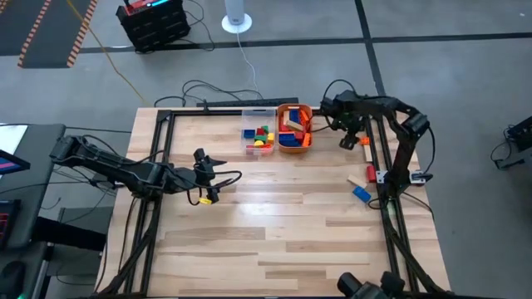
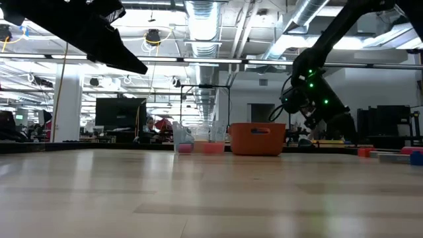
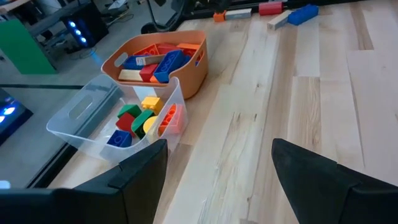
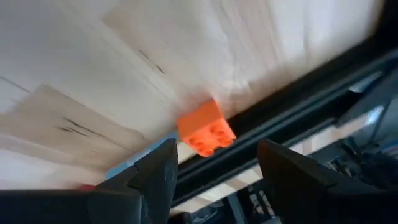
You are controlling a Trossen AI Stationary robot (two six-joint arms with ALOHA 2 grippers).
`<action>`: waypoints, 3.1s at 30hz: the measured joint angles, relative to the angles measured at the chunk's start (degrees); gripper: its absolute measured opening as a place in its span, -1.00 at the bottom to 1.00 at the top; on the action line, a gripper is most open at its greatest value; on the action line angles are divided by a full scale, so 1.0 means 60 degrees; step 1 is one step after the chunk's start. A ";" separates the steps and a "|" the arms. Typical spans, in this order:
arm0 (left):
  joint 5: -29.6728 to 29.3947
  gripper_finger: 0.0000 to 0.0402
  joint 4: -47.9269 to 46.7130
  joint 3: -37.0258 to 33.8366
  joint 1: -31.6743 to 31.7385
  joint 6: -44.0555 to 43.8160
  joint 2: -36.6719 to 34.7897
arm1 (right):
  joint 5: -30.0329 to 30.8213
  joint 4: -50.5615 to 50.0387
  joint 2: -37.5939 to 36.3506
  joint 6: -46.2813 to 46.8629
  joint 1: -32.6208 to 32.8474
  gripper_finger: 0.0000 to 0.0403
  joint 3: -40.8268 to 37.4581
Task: Sort blocks by size
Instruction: Put the orange square game piece into the clear bin
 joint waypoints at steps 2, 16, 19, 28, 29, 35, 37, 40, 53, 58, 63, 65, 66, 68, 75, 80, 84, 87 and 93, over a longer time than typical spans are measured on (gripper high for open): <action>0.0000 0.40 0.0023 0.0000 0.0000 -0.0010 0.0000 | -0.0012 0.0024 0.0119 -0.0011 -0.0009 0.27 0.0000; 0.0000 0.40 -0.0049 0.0000 -0.0004 -0.0042 0.0000 | 0.0169 0.0021 0.0894 -0.0066 -0.0011 0.26 0.0018; 0.0000 0.40 -0.0069 0.0000 -0.0004 -0.0069 -0.0001 | -0.0347 -0.0013 0.0894 0.0157 -0.0011 0.26 0.0018; 0.0000 0.40 -0.0171 0.0000 -0.0004 -0.0161 0.0000 | -0.1260 -0.0456 0.0894 0.1385 0.0213 0.26 -0.0292; 0.0000 0.40 -0.0175 0.0000 -0.0004 -0.0161 0.0003 | -0.1576 -0.0507 0.0894 0.1537 0.0280 0.26 -0.0328; 0.0000 0.40 -0.0186 0.0000 -0.0006 -0.0161 -0.0001 | -0.2633 -0.0812 0.0702 0.2007 0.1077 0.26 -0.0401; 0.0000 0.40 -0.0187 0.0000 -0.0007 -0.0161 -0.0001 | -0.2604 -0.0801 0.0349 0.2423 0.1313 0.26 -0.0355; 0.0000 0.40 -0.0193 0.0000 -0.0007 -0.0161 -0.0001 | -0.2866 -0.0808 -0.0370 0.2806 0.1534 0.26 -0.0317; 0.0000 0.40 -0.0641 -0.0004 -0.0007 -0.0397 -0.0001 | -0.2600 0.0027 -0.1201 0.5477 0.0998 0.26 -0.1349; 0.0000 0.40 -0.0707 -0.0004 -0.0007 -0.0503 -0.0001 | -0.2609 0.1279 -0.1204 0.5175 0.1053 0.26 -0.2226; 0.0000 0.40 -0.0693 -0.0004 -0.0007 -0.0524 -0.0001 | -0.2861 0.1036 -0.1218 0.5036 0.1841 0.26 -0.2412; 0.0000 0.40 -0.0690 -0.0004 -0.0007 -0.0552 -0.0001 | -0.3025 0.0961 -0.1342 0.5226 0.2434 0.26 -0.2412; 0.0000 0.40 -0.0688 -0.0004 -0.0007 -0.0556 -0.0001 | -0.3115 0.0988 -0.1401 0.5362 0.2785 0.26 -0.2408; 0.0000 0.40 -0.0677 -0.0004 -0.0007 -0.0566 -0.0001 | -0.3241 0.1062 -0.1577 0.5595 0.3509 0.26 -0.2408; 0.0000 0.40 -0.0607 -0.0004 -0.0007 -0.0579 -0.0001 | -0.4089 0.1449 -0.2525 0.6195 0.5703 0.26 -0.2408; 0.0000 0.40 -0.0607 -0.0004 -0.0007 -0.0664 -0.0001 | -0.3350 0.1523 -0.3611 0.7422 0.6566 0.26 -0.2397; 0.0004 0.40 -0.0616 -0.0004 -0.0025 -0.0668 -0.0001 | -0.2617 0.1592 -0.4157 0.6760 0.6659 0.27 -0.2516; 0.0004 0.40 -0.0612 -0.0004 -0.0033 -0.0667 -0.0001 | -0.2612 0.1823 -0.4213 0.5948 0.6310 0.27 -0.2732; 0.0004 0.40 -0.0623 -0.0004 -0.0033 -0.0667 -0.0001 | -0.3015 0.2757 -0.4220 0.4608 0.5122 0.27 -0.3413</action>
